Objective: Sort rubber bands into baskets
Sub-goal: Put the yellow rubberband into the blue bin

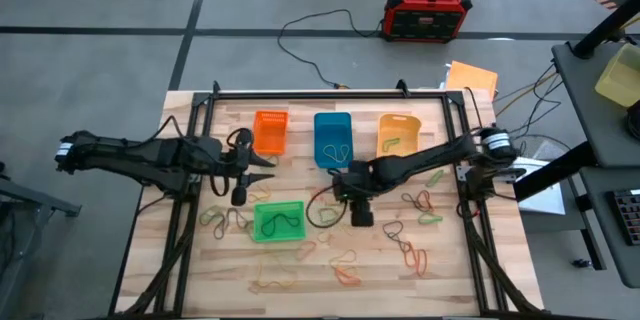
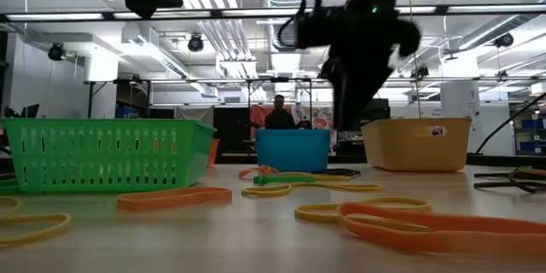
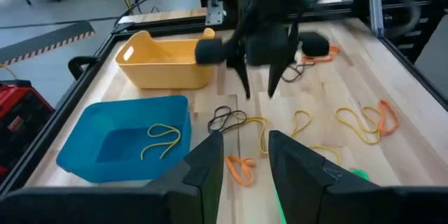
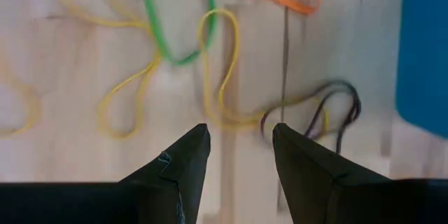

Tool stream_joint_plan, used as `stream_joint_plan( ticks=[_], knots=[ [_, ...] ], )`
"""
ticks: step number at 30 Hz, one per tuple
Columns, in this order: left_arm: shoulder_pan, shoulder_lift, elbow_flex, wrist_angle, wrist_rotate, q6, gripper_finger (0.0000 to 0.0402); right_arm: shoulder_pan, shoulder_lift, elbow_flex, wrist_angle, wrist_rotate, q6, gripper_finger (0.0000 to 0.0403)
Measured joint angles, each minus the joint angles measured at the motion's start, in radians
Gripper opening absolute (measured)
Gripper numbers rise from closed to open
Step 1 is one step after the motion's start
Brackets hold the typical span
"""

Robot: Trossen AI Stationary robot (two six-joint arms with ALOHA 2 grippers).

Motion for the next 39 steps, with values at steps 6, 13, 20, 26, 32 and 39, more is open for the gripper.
stream_joint_plan(
  ticks=[6, 13, 20, 26, 32, 39],
  knots=[
    [0.0, -0.015, 0.0, -0.019, -0.001, 0.021, 0.01, 0.004, 0.1, 0.044, 0.06, -0.002, -0.068, 0.0161],
    [0.001, -0.05, 0.0, -0.039, -0.002, 0.047, 0.01, 0.006, 0.149, 0.051, 0.1, 0.001, -0.07, 0.0168],
    [0.001, -0.057, 0.0, -0.041, -0.007, 0.096, 0.01, 0.011, 0.201, 0.052, 0.113, -0.003, -0.056, 0.0167],
    [0.001, -0.056, 0.0, -0.054, -0.078, 0.102, 0.01, 0.012, 0.22, 0.054, 0.118, -0.001, -0.056, 0.0136],
    [0.001, -0.055, 0.0, -0.066, -0.108, 0.121, 0.01, 0.011, 0.222, 0.053, 0.123, 0.007, -0.059, 0.0044],
    [0.001, -0.053, 0.0, -0.075, -0.121, 0.128, 0.01, 0.011, 0.198, 0.049, 0.119, 0.003, -0.069, 0.001]
  ],
)
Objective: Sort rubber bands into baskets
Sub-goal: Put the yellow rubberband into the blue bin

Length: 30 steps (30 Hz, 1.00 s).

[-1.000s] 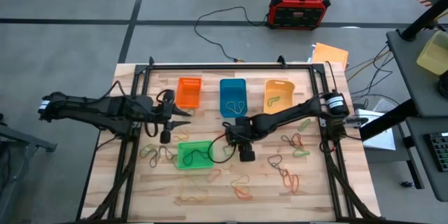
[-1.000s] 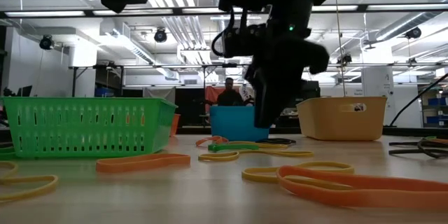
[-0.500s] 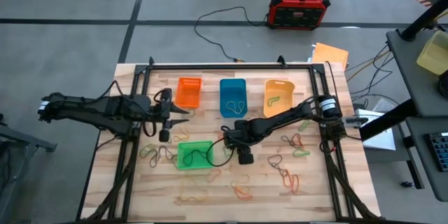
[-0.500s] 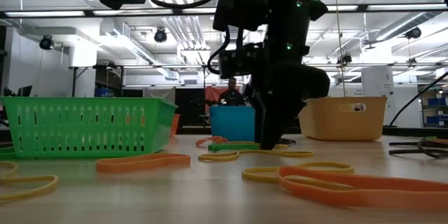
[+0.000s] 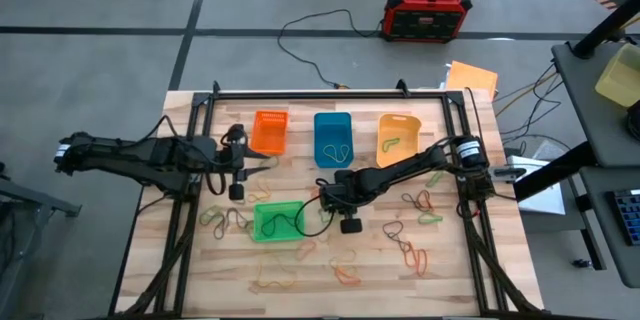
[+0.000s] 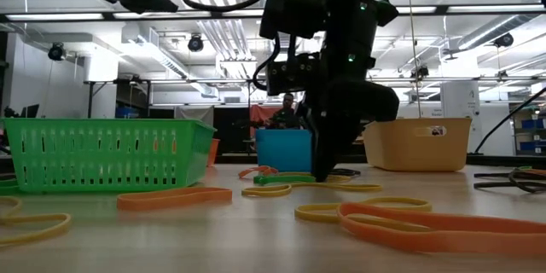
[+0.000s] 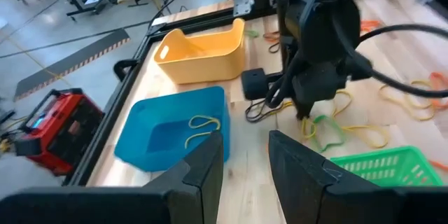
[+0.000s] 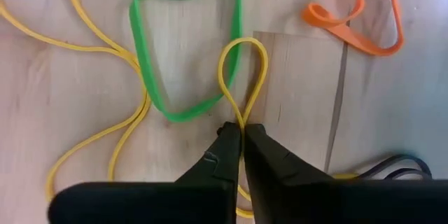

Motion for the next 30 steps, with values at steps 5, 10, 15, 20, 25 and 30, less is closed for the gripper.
stream_joint_plan(
  ticks=[5, 10, 15, 20, 25, 30],
  knots=[
    [0.0, -0.007, 0.0, -0.039, -0.046, 0.022, 0.01, -0.007, -0.089, -0.002, -0.016, -0.01, -0.009, 0.0009],
    [0.002, -0.022, 0.0, -0.06, -0.048, 0.049, 0.01, -0.038, -0.218, -0.001, -0.018, -0.012, -0.025, 0.0009],
    [0.006, -0.032, 0.0, -0.059, -0.063, 0.075, 0.01, -0.089, -0.346, 0.0, 0.041, -0.011, -0.083, 0.0009],
    [0.009, -0.03, 0.0, -0.055, -0.064, 0.103, 0.01, -0.168, -0.425, -0.001, 0.156, -0.025, -0.223, 0.0009],
    [0.028, -0.024, 0.0, -0.042, -0.066, 0.121, 0.01, -0.289, -0.439, -0.003, 0.276, -0.213, -0.381, 0.0009],
    [0.059, -0.022, 0.0, -0.008, -0.148, 0.128, 0.01, -0.409, -0.404, -0.014, 0.364, -0.332, -0.473, 0.0009]
  ],
)
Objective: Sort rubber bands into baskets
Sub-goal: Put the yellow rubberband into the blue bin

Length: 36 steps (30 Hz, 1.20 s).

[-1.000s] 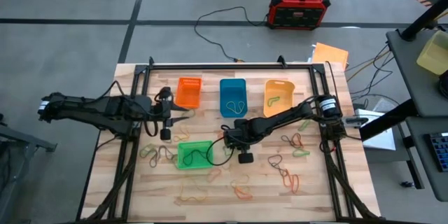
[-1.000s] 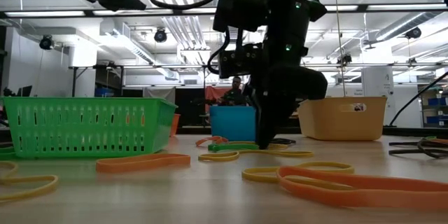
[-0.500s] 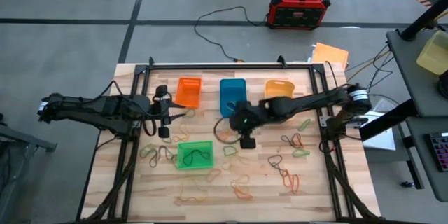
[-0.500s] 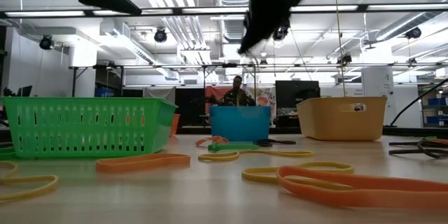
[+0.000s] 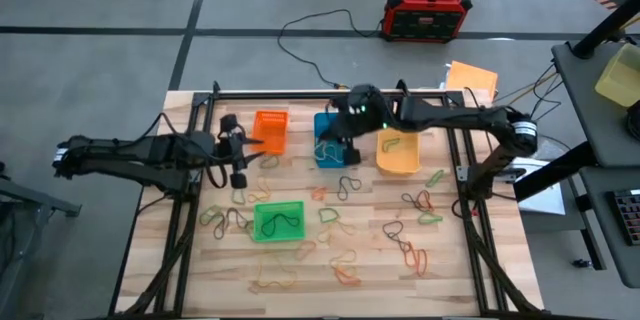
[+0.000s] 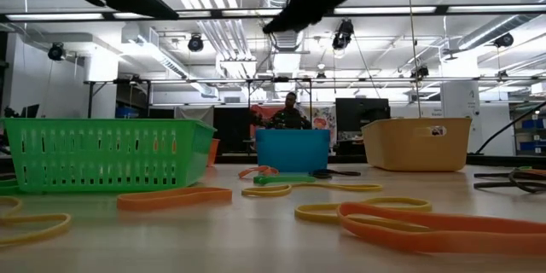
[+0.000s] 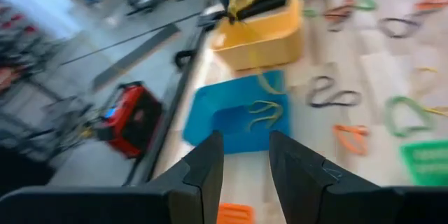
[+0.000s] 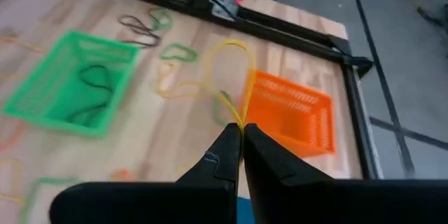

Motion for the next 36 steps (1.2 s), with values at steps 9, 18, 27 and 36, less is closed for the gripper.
stream_joint_plan(
  ticks=[9, 18, 27, 36],
  knots=[
    [0.008, -0.011, 0.0, 0.033, -0.02, -0.096, 0.01, -0.097, 0.031, -0.088, 0.139, -0.098, 0.013, 0.0009],
    [0.017, -0.006, 0.0, 0.041, -0.033, -0.06, 0.01, -0.129, 0.027, -0.215, 0.314, -0.099, -0.015, 0.0009],
    [0.086, -0.026, 0.0, 0.137, -0.124, 0.014, 0.01, -0.203, 0.024, -0.201, 0.367, -0.098, -0.019, 0.0009],
    [0.097, -0.025, 0.0, 0.137, -0.091, 0.037, 0.01, -0.213, 0.009, -0.188, 0.355, -0.099, -0.045, 0.0009]
  ],
)
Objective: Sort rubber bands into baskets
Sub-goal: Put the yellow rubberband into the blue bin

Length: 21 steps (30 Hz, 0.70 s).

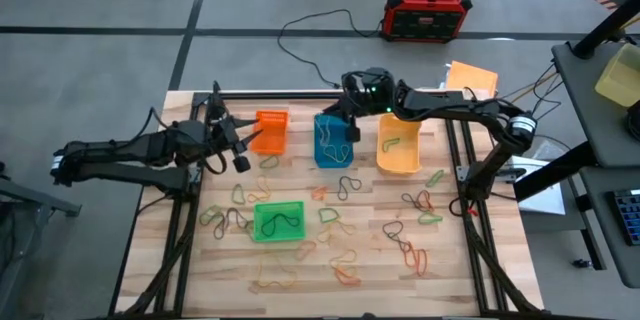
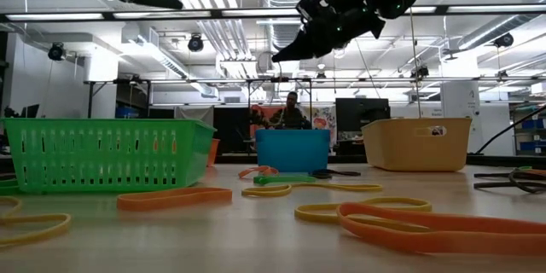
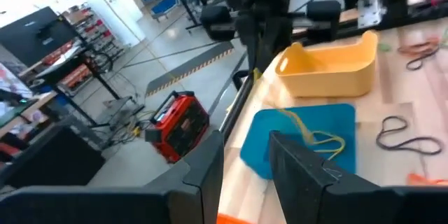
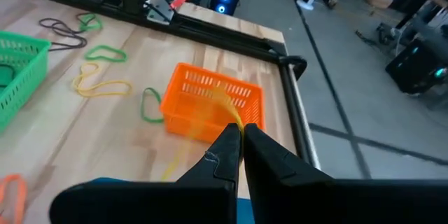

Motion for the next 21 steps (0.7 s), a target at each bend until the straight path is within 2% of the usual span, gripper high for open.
stream_joint_plan(
  ticks=[3, 6, 10, 18, 21],
  knots=[
    [0.05, 0.017, 0.0, 0.025, -0.03, 0.049, 0.0099, -0.019, -0.014, 0.008, -0.003, -0.001, -0.04, 0.0009],
    [0.136, 0.031, 0.0, 0.11, -0.016, 0.101, 0.0093, -0.06, -0.024, 0.037, -0.02, -0.001, -0.051, 0.0009],
    [0.251, 0.058, 0.001, 0.149, 0.133, 0.109, 0.0085, -0.13, -0.032, 0.073, -0.011, -0.062, -0.018, 0.0009],
    [0.464, 0.111, 0.001, 0.172, 0.535, 0.054, 0.0078, -0.196, -0.033, 0.101, -0.016, -0.278, 0.157, 0.0009],
    [0.504, 0.142, 0.001, 0.172, 0.578, 0.056, 0.0078, -0.196, -0.029, 0.093, -0.024, -0.314, 0.202, 0.0009]
  ],
)
